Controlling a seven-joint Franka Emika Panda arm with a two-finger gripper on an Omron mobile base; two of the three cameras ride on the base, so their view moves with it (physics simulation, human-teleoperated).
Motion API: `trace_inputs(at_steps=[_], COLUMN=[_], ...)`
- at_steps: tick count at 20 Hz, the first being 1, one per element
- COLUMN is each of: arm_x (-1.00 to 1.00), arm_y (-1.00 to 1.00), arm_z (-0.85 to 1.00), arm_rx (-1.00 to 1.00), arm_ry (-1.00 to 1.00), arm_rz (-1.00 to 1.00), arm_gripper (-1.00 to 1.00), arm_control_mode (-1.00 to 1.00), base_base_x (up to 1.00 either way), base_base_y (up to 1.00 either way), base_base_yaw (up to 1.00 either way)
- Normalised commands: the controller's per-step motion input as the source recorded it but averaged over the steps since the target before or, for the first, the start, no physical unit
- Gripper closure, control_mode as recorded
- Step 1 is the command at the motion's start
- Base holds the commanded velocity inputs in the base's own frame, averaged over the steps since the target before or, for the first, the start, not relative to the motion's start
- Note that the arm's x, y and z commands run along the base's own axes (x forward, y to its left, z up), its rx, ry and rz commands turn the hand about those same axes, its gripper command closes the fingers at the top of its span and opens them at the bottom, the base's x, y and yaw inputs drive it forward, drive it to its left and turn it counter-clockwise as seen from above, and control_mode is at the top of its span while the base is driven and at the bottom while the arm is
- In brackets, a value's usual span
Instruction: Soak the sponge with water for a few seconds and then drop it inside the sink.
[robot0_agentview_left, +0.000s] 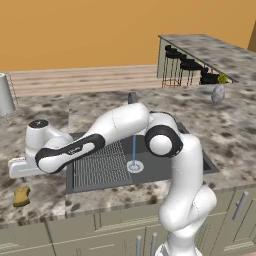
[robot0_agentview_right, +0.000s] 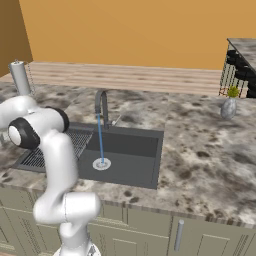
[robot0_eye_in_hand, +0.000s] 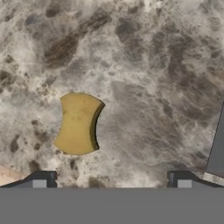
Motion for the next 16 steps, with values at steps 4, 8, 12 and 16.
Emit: trace_inputs(at_steps=[4,8,12,16], arm_x=[0.0,0.0,0.0,0.0], arm_y=[0.37,0.36,0.24,0.04], arm_z=[-0.05,-0.08,-0.06,0.0], arm_rx=[0.0,0.0,0.0,0.0], arm_ry=[0.0,0.0,0.0,0.0], arm_rz=[0.0,0.0,0.0,0.0], arm_gripper=[-1.0,-1.0,-1.0,-1.0], arm_control_mode=[-1.0,-1.0,-1.0,-1.0], base_base_x=[0.0,0.0,0.0,0.0], base_base_y=[0.0,0.0,0.0,0.0], base_base_yaw=[0.0,0.0,0.0,0.0])
